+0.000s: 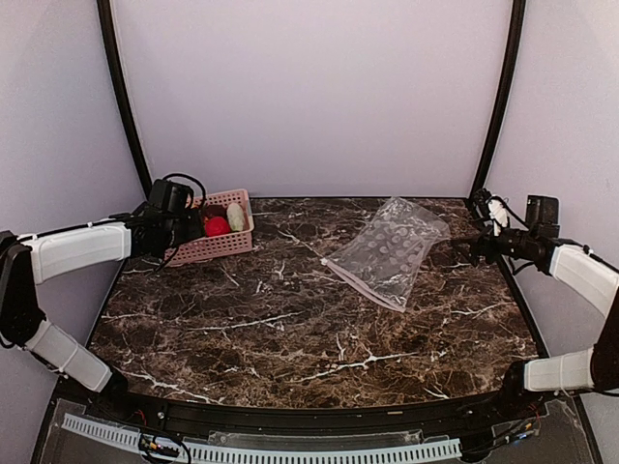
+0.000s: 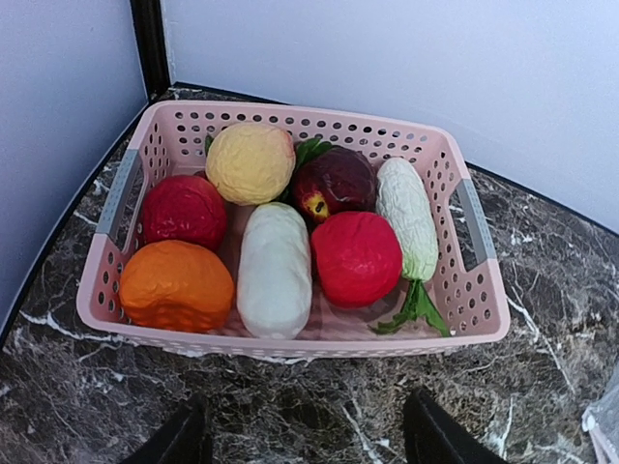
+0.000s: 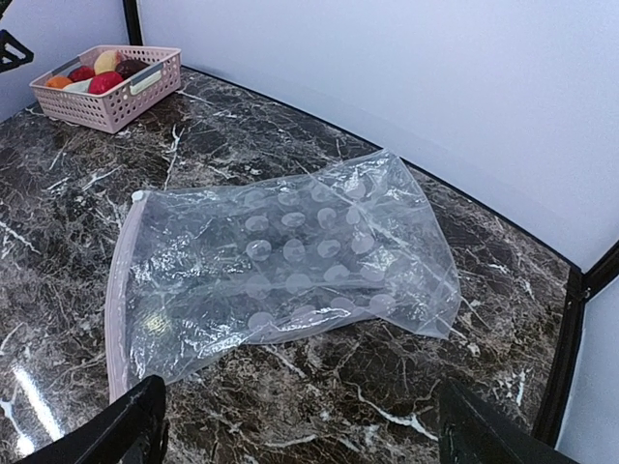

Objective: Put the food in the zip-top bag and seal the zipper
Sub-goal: Move the bin to the center of the board.

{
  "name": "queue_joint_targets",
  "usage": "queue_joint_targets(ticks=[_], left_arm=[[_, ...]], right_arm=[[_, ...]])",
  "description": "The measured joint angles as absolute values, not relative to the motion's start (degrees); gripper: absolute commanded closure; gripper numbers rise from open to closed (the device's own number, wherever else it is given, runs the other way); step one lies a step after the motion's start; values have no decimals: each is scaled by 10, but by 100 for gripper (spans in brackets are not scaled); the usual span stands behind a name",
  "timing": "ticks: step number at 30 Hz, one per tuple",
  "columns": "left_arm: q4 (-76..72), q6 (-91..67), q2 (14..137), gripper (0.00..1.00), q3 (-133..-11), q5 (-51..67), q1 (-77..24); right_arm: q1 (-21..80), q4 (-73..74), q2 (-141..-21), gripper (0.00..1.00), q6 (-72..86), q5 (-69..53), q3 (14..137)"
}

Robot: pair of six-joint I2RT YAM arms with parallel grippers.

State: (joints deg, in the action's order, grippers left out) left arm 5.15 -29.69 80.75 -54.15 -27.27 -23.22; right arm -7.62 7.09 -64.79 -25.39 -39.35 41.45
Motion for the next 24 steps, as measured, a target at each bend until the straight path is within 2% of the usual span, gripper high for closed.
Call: queue_joint_targets(ticks=[3,9,24], left_arm=[[88,-378,843,27,-582,-283,-231],[149,-507,925,27,-653,-278,-225],[159,-692,1040,32,-694,-187,-182]], right_arm=[[-76,78,-655,7,-262,-398,415],[-76,92,-655,6,-276,-401,416],[-76,113,-659,7,-300,-403,430]])
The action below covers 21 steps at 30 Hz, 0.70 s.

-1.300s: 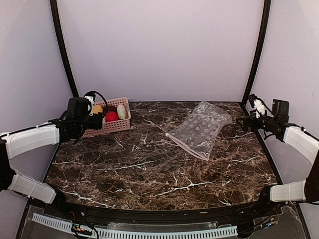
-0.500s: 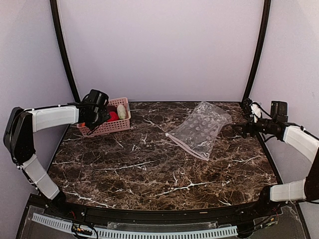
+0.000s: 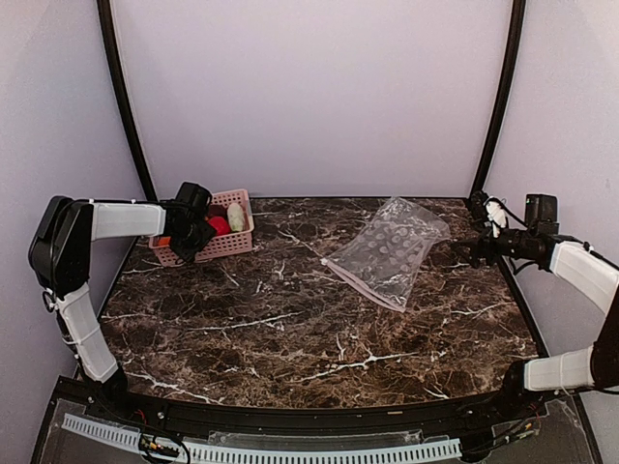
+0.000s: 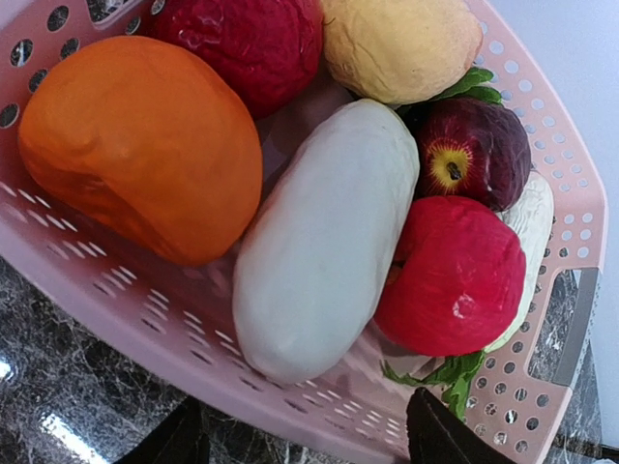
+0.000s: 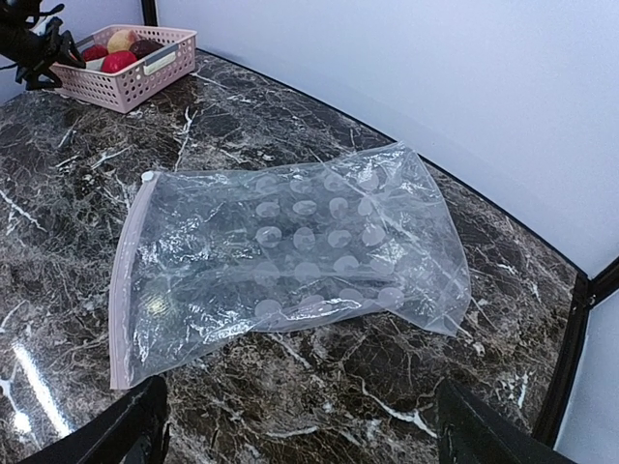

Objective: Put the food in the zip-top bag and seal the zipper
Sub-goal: Move the bin to the center of the board.

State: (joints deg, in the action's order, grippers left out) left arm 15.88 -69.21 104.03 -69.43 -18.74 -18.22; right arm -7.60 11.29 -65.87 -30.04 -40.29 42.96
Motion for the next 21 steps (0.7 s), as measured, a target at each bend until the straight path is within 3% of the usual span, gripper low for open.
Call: queue_joint_targets(ticks=[21], left_arm=[[124,-666,1046,63,-688,-176,-182]], right_arm=[[-65,136,-671,8,-315,-398,433]])
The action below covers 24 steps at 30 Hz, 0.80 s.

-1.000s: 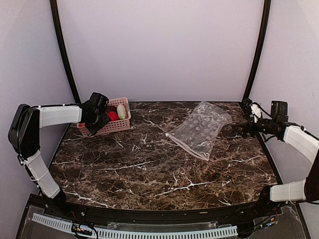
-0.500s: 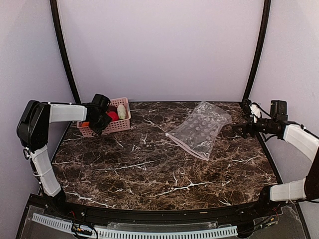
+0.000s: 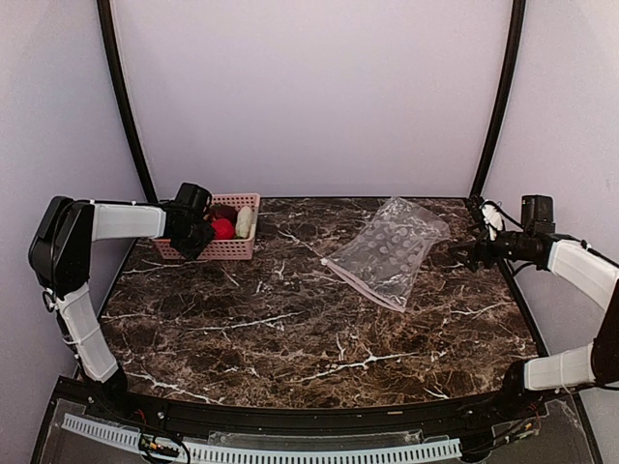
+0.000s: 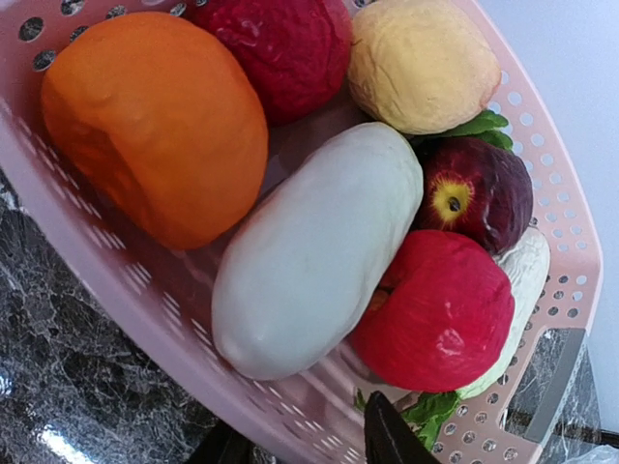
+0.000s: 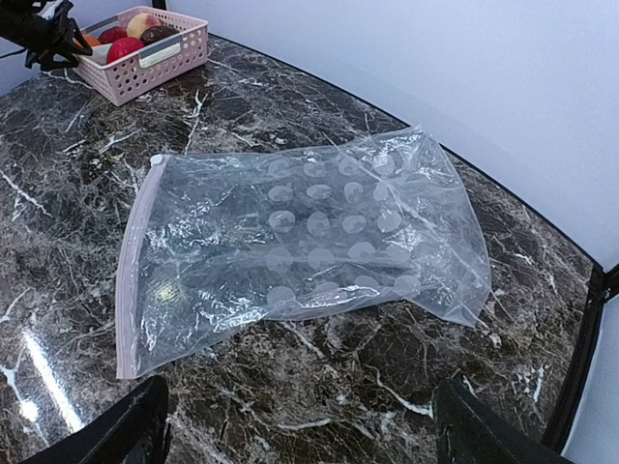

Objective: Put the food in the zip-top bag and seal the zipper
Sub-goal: Move the bin to the center of the board.

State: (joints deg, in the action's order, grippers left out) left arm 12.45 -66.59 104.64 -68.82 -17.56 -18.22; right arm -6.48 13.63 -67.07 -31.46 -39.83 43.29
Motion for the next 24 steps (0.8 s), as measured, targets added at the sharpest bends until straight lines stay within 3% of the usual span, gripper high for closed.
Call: queue_joint_targets(ticks=[24], left_arm=[[138,-502,923,79,-569,-101,-211]], right_arm=[[-44,141,-688,9,-330,-374,437]])
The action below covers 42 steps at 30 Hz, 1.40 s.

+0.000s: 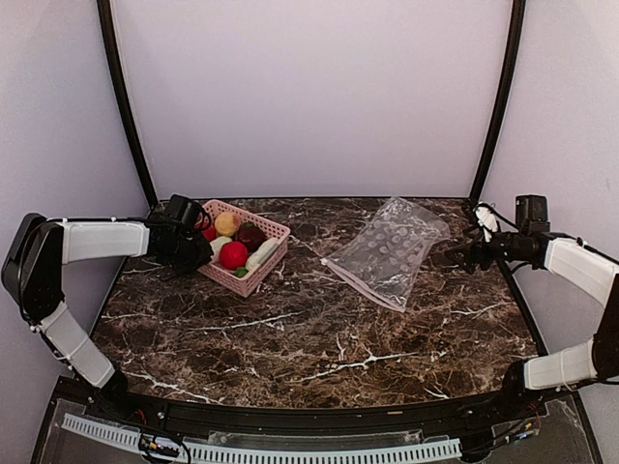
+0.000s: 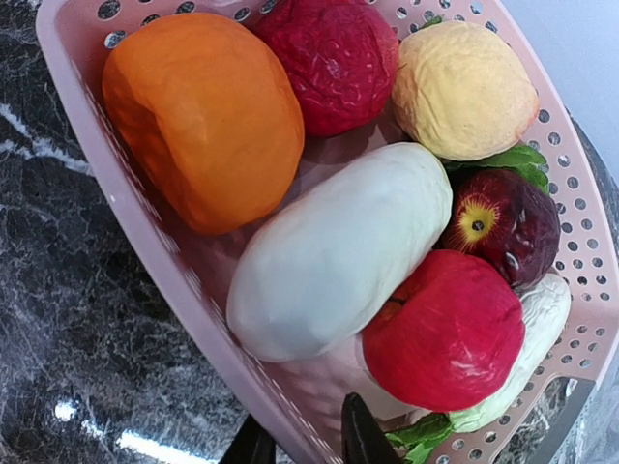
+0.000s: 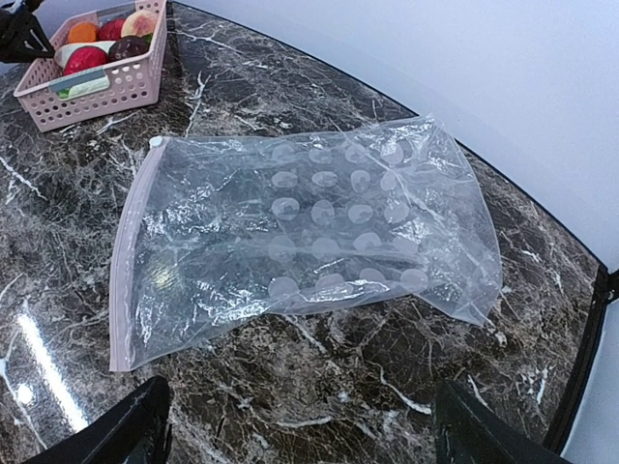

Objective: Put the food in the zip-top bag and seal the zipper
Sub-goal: Move the bin to the center of the board.

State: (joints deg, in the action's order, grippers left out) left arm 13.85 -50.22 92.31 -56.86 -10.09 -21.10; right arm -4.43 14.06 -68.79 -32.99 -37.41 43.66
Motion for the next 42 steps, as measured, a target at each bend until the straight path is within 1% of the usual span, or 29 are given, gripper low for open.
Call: queue_joint_targets(ticks=[8,15,18,19,22,27,31,33,35,37,38,39,41,42], left_arm=[[170,-422,866,86,-532,-72,-216],[205,-316,863,92,-541,-35,-219],[214,-275,863,93,-543,-23,-221],[215,-265,863,95,-544,-21,-221],[223,-241,865,96,-554,-19,-222],[230,-239,881,97,-587,-10,-230],[225,-261,891,97,-596,-13,-250],[225,-278,896,96,-601,-18,-256],[229,-305,901,93,-606,-26,-262],[232,-329,903,87,-606,-28,-263],[233,-341,903,80,-606,-28,-263],[231,-354,903,74,-603,-29,-263],[224,-375,903,49,-597,-28,-263],[224,-379,903,44,-595,-29,-263]], right_arm=[[-41,143,-688,11,-338,-369,440],[-37,144,-688,11,-340,-369,440],[-28,145,-688,13,-333,-369,441],[-22,147,-688,14,-329,-369,443],[14,157,-695,22,-307,-357,464],[93,182,-743,33,-267,-319,544],[189,190,-775,44,-251,-264,568],[231,197,-794,47,-249,-232,568],[272,203,-818,48,-245,-197,568],[310,208,-844,50,-243,-156,568],[324,209,-852,50,-243,-139,568],[339,209,-860,50,-243,-120,568],[366,208,-868,50,-243,-84,568],[378,208,-871,51,-243,-65,568]])
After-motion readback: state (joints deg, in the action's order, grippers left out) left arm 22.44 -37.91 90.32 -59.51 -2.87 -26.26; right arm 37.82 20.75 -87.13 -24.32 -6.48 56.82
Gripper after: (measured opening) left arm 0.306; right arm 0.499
